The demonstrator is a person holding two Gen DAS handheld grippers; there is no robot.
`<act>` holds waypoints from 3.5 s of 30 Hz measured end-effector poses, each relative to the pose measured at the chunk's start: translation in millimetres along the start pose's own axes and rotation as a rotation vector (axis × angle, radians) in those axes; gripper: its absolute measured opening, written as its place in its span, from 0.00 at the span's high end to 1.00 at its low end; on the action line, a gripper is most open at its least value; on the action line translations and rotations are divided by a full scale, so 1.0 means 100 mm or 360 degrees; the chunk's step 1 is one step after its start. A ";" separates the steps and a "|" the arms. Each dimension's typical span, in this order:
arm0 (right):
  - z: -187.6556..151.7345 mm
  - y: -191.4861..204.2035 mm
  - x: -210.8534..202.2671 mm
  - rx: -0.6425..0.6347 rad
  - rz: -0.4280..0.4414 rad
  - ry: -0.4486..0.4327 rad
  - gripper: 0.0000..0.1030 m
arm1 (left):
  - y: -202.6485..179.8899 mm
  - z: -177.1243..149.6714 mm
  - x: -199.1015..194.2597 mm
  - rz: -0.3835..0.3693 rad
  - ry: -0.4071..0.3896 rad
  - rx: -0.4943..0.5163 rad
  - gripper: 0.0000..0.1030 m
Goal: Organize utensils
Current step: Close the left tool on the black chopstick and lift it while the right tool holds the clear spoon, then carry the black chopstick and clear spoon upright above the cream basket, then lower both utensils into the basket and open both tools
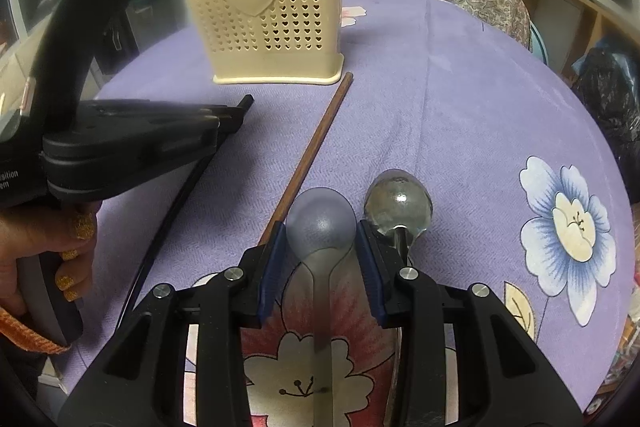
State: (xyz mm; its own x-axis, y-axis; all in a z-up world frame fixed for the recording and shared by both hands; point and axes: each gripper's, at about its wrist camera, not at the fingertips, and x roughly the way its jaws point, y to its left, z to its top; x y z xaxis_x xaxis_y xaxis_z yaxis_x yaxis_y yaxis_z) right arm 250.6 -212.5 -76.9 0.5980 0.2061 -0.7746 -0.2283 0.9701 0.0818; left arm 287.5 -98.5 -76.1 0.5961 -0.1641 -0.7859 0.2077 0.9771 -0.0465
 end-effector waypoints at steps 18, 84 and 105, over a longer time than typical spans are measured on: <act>0.28 0.04 -0.87 0.0101 0.0381 -0.0368 0.64 | 0.32 0.02 -1.36 -0.0150 -0.0520 -0.0103 0.91; 2.12 0.19 -0.60 -0.0015 0.0179 -0.0755 0.64 | 0.44 1.31 -1.68 -0.0039 -0.0939 -0.0127 0.92; 1.65 0.10 -0.34 -0.0006 0.0140 -0.0660 0.52 | 0.47 0.96 -1.53 -0.0109 -0.0818 -0.0094 0.87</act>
State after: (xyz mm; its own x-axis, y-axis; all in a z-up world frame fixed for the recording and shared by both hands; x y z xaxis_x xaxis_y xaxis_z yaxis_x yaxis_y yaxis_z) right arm 354.6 -188.6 53.9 0.8343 0.3228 -0.4469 -0.2945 0.9462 0.1337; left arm 280.4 -40.5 101.0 0.8896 -0.2590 -0.3762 0.2244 0.9653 -0.1337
